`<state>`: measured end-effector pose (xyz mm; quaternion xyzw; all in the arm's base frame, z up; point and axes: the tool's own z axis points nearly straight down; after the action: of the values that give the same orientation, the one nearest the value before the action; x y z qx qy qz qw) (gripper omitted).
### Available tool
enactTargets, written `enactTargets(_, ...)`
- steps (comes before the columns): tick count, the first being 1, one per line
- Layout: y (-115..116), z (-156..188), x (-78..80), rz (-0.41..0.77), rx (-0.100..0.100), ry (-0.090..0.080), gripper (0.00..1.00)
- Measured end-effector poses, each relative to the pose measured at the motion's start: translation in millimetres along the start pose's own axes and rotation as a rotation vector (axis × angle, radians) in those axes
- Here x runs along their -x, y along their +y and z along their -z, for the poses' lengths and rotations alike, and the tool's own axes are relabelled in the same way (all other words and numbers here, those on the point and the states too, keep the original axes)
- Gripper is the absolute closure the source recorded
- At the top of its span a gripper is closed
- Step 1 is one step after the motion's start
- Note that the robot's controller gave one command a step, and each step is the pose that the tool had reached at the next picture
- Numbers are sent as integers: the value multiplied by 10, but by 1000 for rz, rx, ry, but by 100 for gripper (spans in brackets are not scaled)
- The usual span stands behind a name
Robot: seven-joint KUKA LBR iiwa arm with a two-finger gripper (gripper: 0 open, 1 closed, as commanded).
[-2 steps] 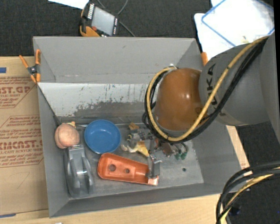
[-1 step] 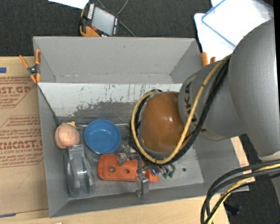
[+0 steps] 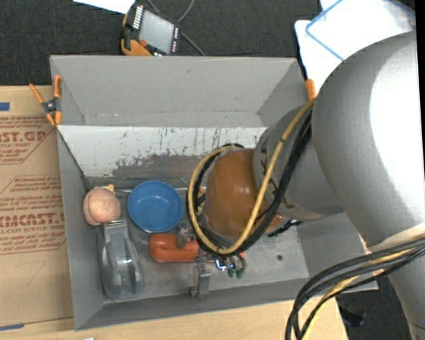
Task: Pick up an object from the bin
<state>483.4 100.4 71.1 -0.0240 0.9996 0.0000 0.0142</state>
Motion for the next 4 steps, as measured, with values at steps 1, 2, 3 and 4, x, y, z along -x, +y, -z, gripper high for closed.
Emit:
enactTargets(1,-138,5,35,119,5,22,100)
enactTargets(2,-138,5,35,119,5,22,100)
enactTargets(3,-138,37,36,119,5,21,100)
enactTargets(4,-136,177,28,119,5,25,100)
